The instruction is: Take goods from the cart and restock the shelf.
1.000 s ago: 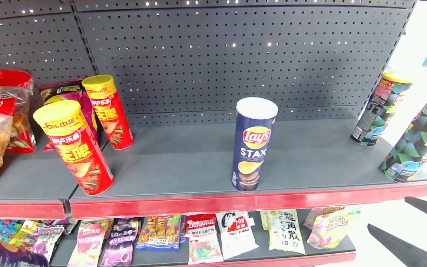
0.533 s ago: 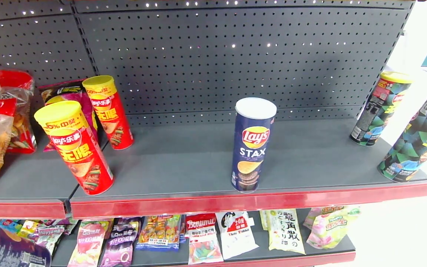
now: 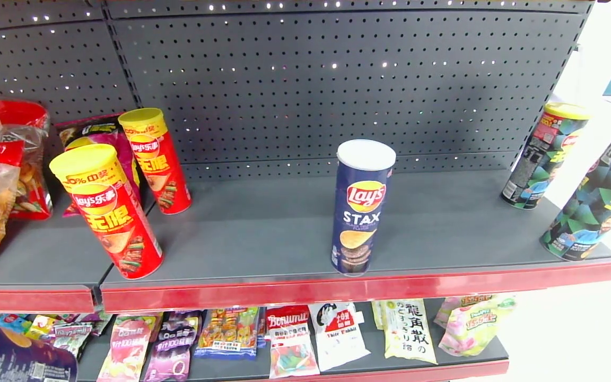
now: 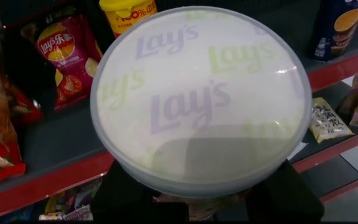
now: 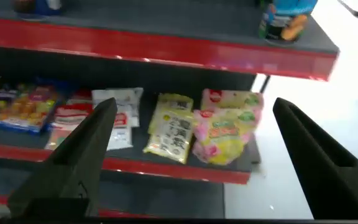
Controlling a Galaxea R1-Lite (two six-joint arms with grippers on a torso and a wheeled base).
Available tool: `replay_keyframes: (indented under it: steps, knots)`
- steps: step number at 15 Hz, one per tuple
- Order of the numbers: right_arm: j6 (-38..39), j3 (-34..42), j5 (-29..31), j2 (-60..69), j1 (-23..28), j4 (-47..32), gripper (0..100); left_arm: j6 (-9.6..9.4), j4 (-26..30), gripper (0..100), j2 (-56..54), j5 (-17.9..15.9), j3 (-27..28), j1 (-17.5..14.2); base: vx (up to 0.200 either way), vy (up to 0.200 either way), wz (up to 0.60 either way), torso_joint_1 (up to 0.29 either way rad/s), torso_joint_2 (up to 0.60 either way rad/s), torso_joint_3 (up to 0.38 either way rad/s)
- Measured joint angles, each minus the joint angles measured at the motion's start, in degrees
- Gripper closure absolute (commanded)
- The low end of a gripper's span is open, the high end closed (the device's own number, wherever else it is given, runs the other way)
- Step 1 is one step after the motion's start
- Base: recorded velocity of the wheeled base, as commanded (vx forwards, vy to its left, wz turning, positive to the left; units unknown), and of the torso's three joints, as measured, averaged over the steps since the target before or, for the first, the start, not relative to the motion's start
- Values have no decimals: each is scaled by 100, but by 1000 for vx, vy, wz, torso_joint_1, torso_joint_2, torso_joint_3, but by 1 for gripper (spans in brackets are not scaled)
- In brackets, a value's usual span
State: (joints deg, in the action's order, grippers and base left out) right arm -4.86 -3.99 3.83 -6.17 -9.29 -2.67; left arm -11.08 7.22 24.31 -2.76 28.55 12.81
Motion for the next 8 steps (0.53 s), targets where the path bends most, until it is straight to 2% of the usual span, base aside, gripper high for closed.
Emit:
replay_keyframes:
  steps: [2, 4, 5, 7, 8]
  knots:
    - [152, 96, 386, -201, 423, 33, 0, 2, -2, 100, -26, 5, -20, 2, 0, 0, 0, 0, 0, 0]
    - [178, 132, 396, -273, 679, 35, 0, 2, 6, 100, -46, 9, -39, 2, 0, 0, 0, 0, 0, 0]
    - [121, 146, 230, -171, 703, 62, 0, 6, 2, 100, -67, 11, -63, 2, 0, 0, 0, 0, 0, 0]
    - [-88, 272, -489, 39, 690, 611, 0, 11, 9, 100, -135, 9, -127, 2, 0, 0, 0, 0, 0, 0]
    - [-116, 344, -752, 91, 679, 636, 0, 13, 11, 100, -157, 27, -140, 2, 0, 0, 0, 0, 0, 0]
